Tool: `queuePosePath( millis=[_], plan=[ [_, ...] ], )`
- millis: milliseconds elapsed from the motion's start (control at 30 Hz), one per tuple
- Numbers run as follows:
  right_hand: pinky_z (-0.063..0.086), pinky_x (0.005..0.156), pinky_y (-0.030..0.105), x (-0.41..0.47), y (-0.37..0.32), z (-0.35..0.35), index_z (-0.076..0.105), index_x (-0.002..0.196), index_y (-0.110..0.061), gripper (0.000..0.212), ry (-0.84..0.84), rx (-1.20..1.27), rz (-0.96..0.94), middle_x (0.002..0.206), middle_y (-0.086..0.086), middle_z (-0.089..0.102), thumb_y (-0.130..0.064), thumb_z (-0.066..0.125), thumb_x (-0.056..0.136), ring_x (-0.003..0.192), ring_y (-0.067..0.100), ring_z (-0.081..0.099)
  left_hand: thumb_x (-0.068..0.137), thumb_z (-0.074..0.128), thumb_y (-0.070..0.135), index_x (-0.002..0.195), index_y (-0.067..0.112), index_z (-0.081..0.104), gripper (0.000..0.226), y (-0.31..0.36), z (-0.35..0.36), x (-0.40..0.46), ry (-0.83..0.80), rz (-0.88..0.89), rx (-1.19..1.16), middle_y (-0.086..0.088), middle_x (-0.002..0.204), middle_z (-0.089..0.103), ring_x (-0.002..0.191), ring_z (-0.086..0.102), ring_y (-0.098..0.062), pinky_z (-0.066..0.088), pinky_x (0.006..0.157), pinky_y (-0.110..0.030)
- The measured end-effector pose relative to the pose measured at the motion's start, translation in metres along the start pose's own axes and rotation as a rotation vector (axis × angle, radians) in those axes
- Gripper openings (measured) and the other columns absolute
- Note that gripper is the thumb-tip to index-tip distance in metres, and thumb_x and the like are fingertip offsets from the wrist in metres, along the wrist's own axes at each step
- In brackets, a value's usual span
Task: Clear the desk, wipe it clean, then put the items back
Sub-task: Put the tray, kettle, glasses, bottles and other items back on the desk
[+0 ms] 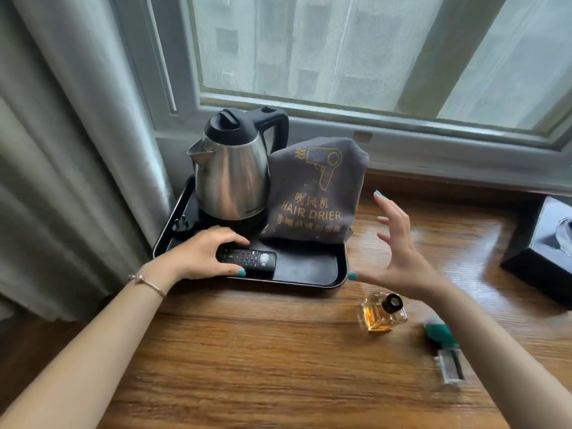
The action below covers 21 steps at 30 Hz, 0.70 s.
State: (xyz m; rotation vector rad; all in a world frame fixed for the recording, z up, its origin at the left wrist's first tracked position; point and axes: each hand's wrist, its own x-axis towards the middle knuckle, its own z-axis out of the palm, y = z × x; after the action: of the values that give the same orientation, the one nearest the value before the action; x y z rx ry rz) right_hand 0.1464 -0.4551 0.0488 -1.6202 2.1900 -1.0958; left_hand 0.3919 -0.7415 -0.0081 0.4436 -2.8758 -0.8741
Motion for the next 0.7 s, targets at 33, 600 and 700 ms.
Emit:
queuePosePath(
  millis=[33, 600, 700],
  plan=[
    [0.034, 0.114, 0.047, -0.005, -0.004, 0.000, 0.003, 0.146, -0.054, 0.119, 0.006, 0.012, 0.002, 0.152, -0.023, 0.005, -0.058, 0.080, 0.055, 0.143, 0.018, 0.022, 0.072, 0.084, 0.036, 0.120, 0.025, 0.065, 0.053, 0.000, 0.000, -0.001, 0.020, 0.016, -0.006, 0.011, 0.112, 0.063, 0.107, 0.055, -0.006, 0.041, 0.099, -0.025],
    [0.024, 0.118, 0.038, -0.095, -0.025, 0.001, 0.021, 0.145, -0.048, 0.109, 0.082, -0.110, 0.124, 0.152, -0.009, 0.023, -0.024, 0.090, 0.064, 0.143, 0.007, 0.020, 0.080, 0.059, 0.055, 0.118, 0.028, 0.065, 0.047, 0.117, 0.072, -0.050, -0.026, 0.198, 0.091, 0.010, 0.105, 0.063, 0.099, 0.057, -0.011, 0.050, 0.086, -0.034],
    [0.023, 0.115, 0.031, -0.119, -0.025, -0.008, 0.025, 0.141, -0.050, 0.103, 0.161, -0.093, 0.215, 0.151, -0.009, 0.025, -0.021, 0.089, 0.065, 0.142, 0.007, 0.022, 0.075, 0.053, 0.061, 0.111, 0.029, 0.067, 0.050, 0.116, 0.078, -0.055, 0.048, 0.197, 0.113, 0.013, 0.099, 0.066, 0.095, 0.056, -0.011, 0.052, 0.081, -0.035]
  ],
)
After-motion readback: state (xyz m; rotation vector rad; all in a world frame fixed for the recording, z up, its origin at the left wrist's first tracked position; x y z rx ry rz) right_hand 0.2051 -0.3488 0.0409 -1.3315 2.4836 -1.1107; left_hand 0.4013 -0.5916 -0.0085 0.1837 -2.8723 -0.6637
